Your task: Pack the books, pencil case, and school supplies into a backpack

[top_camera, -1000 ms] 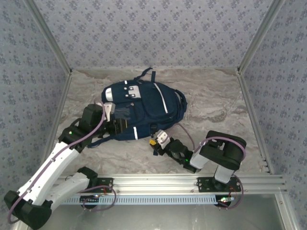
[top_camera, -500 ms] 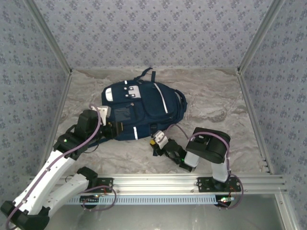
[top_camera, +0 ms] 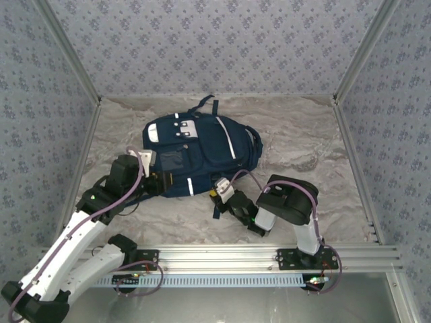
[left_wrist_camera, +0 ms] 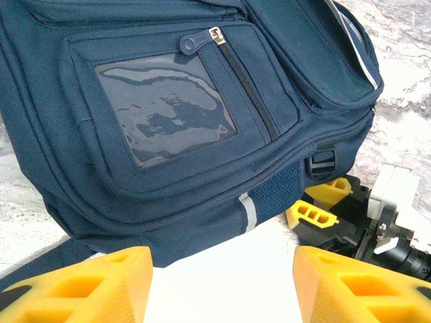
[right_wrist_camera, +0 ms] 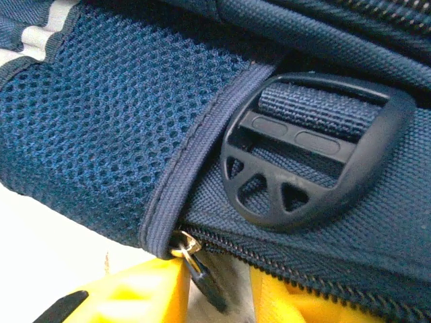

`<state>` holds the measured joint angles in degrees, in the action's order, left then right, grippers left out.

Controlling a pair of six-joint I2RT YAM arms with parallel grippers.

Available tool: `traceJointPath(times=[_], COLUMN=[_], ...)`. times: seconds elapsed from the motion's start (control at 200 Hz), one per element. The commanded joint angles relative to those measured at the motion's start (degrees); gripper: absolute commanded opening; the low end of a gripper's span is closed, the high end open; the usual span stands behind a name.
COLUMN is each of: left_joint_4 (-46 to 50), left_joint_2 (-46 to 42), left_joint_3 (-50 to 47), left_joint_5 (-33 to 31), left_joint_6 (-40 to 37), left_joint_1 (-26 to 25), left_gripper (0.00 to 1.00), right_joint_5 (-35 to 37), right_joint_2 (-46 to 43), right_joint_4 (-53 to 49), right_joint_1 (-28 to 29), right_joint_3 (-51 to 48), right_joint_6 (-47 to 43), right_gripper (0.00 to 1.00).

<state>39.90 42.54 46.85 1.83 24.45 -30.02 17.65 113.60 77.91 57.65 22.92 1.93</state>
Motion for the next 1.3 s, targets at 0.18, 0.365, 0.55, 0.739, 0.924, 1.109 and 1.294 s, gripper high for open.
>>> traceJointPath(times=[0.18,0.365,0.55,0.739,0.924,1.109,1.294], left_joint_4=[-0.7,-0.6,0.0,0.9,3.2,6.5,0.3], left_joint_2=[0.7,1.0,1.6,2.1,3.2,2.3,-2.2], left_joint_3=[-0.1,-0.1,0.2,0.6,1.8,1.9,-7.5], left_joint_5=[-1.3,-1.6,-2.3,-3.3,-2.5,0.1,6.6], left_joint_6=[-1.2,-1.3,-1.2,-1.3,1.1,11.3,29.2], left_joint_1=[-0.3,-0.3,-0.3,-0.4,-0.4,-0.2,-0.3], left_gripper=[0.57,0.57,0.57,0.57,0.57,0.61,0.63], right_joint_5=[-1.6,-0.6,2.4,4.8,5.8,5.6,3.3], right_joint_2=[0.8,-1.1,-4.3,-10.3,-19.1,-25.1,-27.6], right_joint_4=[2.0,2.0,1.6,-8.6,-34.5,-61.8,-66.1], right_joint_1=[-1.5,-1.7,-1.7,-2.0,-2.6,-3.2,-2.4], right_joint_3=[0.7,-1.4,-4.6,-4.2,2.3,11.2,13.4], right_joint_6=[2.0,2.0,1.8,1.8,3.6,10.4,10.8], right_gripper=[0.04,0.0,0.0,0.0,0.0,0.0,0.0])
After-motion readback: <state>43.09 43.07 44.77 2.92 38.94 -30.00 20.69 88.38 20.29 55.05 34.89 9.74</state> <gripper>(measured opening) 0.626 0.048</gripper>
